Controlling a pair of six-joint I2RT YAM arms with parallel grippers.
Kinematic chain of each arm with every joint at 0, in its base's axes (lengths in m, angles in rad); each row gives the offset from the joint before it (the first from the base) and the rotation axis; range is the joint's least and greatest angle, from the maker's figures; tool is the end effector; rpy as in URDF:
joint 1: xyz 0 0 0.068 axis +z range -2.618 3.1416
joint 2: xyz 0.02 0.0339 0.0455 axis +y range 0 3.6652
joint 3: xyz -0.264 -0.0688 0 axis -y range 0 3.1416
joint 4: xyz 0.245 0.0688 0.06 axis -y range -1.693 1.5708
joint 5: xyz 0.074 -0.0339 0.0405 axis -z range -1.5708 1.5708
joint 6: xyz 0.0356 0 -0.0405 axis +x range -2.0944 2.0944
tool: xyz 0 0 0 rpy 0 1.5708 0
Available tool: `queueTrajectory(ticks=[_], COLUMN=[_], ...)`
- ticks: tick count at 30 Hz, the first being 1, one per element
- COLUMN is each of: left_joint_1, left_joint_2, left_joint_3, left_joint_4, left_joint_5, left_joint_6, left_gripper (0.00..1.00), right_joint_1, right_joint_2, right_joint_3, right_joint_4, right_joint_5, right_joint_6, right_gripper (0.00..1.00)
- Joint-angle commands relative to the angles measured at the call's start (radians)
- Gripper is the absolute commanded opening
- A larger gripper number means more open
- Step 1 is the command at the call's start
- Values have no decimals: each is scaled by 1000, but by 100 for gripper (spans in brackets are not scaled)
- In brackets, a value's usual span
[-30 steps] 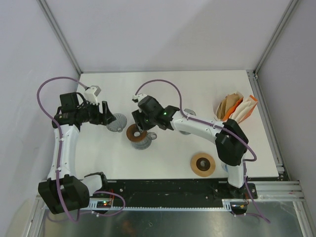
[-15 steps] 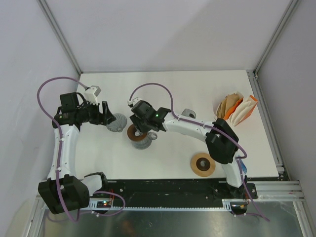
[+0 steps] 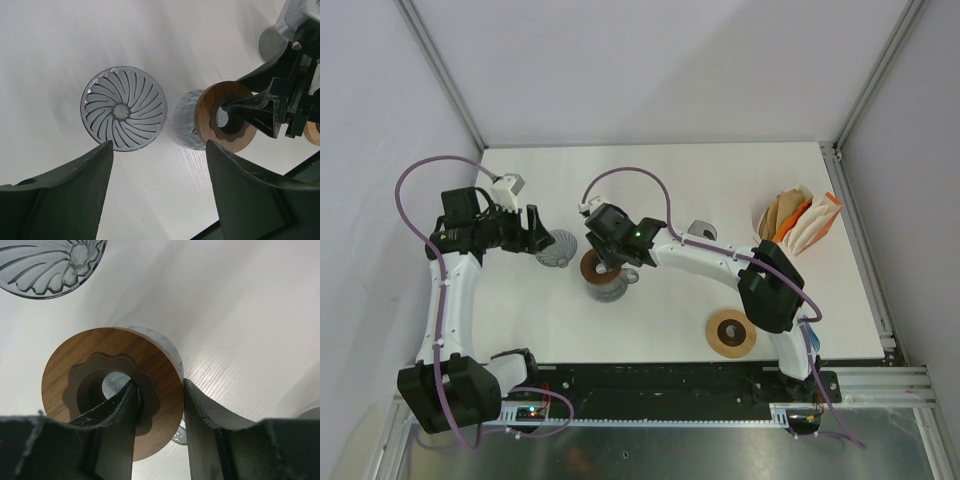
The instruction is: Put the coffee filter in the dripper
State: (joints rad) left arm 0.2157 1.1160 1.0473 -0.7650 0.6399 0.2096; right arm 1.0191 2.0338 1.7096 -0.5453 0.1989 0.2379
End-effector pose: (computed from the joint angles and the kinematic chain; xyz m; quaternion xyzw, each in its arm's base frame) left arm 0.2209 0.0266 0.3178 0.1106 0.8859 -0.2146 0.3962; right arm 0.2468 0.3877 0.2453 -0.3243 0.8771 0.1255 0.3313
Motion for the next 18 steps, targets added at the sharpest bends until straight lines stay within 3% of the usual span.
queueTrajectory(ticks=[1, 6, 14, 18], left_joint_1=[6, 5, 6, 5], left_joint_2=[-32, -27, -5, 39], left_joint_3=[20, 14, -20, -38], left_joint_4=[17, 18, 69, 126], left_joint_5=[8, 3, -80, -185], left_joint_6=[2, 5, 16, 18], left_gripper=[79, 79, 80, 81], right_joint_1=[2, 0, -2, -1], right_joint_2=[-71, -69, -47, -49], right_joint_3=[2, -10, -2, 14], right_joint_4=[-13, -11, 2, -3], right_joint_5=[57, 46, -35, -61], right_joint_6=[-15, -14, -17, -23], right_gripper=[25, 26, 46, 55])
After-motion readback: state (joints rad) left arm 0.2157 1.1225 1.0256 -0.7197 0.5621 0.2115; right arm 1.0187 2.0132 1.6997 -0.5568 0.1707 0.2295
